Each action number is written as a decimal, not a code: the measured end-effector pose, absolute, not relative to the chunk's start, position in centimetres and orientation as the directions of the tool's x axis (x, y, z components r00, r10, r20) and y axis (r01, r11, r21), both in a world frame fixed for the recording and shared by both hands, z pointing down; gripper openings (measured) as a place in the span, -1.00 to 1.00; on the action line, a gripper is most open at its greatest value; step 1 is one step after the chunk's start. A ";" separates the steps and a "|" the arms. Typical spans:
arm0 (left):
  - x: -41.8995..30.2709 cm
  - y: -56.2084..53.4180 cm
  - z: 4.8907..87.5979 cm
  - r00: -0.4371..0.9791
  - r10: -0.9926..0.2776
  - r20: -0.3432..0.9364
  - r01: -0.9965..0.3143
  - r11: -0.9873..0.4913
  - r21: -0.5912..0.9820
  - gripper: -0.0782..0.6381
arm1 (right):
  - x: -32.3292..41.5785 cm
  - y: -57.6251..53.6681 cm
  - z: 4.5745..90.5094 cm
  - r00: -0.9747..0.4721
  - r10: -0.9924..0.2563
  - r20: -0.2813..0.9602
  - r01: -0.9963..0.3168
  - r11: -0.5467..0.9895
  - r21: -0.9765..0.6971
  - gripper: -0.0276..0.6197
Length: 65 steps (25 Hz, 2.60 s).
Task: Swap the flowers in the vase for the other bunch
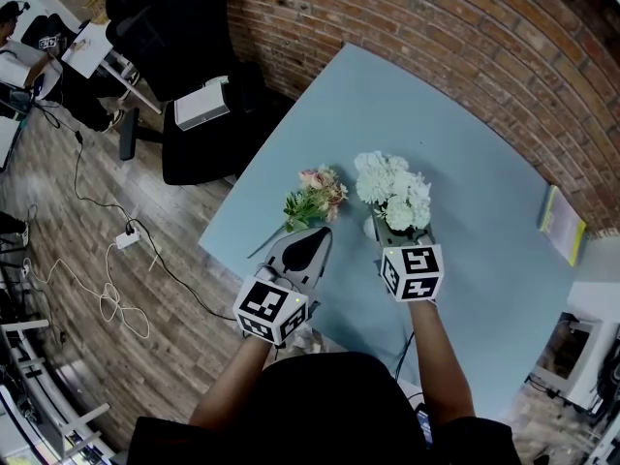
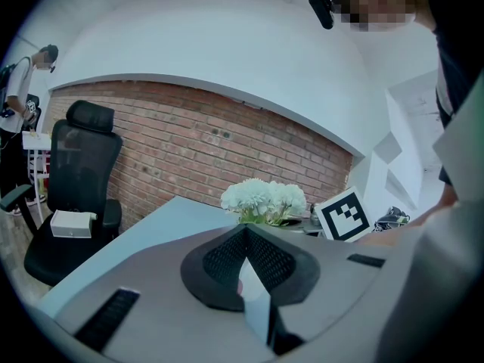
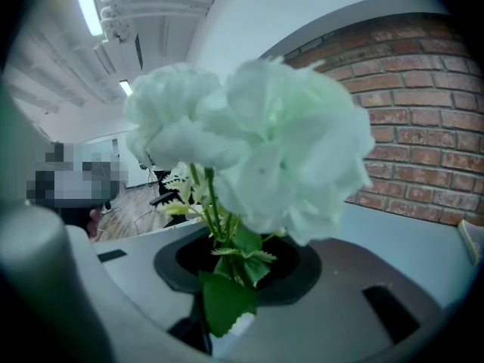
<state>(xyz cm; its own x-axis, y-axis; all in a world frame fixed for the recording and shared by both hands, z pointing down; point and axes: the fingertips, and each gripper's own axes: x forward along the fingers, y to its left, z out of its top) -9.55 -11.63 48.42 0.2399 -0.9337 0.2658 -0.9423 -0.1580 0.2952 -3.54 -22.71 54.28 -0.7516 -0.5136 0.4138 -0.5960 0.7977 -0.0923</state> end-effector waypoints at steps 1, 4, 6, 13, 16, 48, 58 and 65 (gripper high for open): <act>-9.6 -11.6 48.4 0.240 -0.934 0.265 -0.942 -0.158 0.295 -0.76 | -3.5 -22.7 54.2 -0.752 -0.514 0.412 -0.596 0.798 -0.092 -0.50; -9.6 -11.5 48.2 0.238 -0.935 0.264 -0.943 -0.157 0.293 -0.76 | -3.5 -22.7 53.9 -0.754 -0.515 0.408 -0.595 0.798 -0.091 -0.50; -9.6 -11.5 48.2 0.238 -0.935 0.263 -0.943 -0.158 0.292 -0.76 | -3.5 -22.7 53.8 -0.754 -0.516 0.406 -0.595 0.799 -0.090 -0.51; -9.8 -11.5 48.0 0.243 -0.935 0.259 -0.943 -0.165 0.290 -0.76 | -3.6 -22.8 53.0 -0.754 -0.527 0.393 -0.601 0.794 -0.087 -0.51; -9.6 -11.5 47.9 0.246 -0.935 0.256 -0.943 -0.169 0.287 -0.76 | -3.5 -22.8 52.7 -0.755 -0.532 0.384 -0.603 0.793 -0.087 -0.51; -8.6 -10.1 45.0 0.259 -0.948 0.184 -0.941 -0.205 0.269 -0.76 | -2.6 -22.4 45.9 -0.763 -0.600 0.242 -0.627 0.777 -0.050 -0.52; -8.0 -9.3 43.9 0.270 -0.949 0.161 -0.941 -0.224 0.255 -0.76 | -1.9 -21.8 43.9 -0.759 -0.620 0.198 -0.639 0.768 -0.048 -0.52; -7.4 -8.7 43.2 0.284 -0.947 0.150 -0.939 -0.243 0.243 -0.76 | -1.5 -21.1 42.3 -0.761 -0.628 0.163 -0.642 0.765 -0.051 -0.52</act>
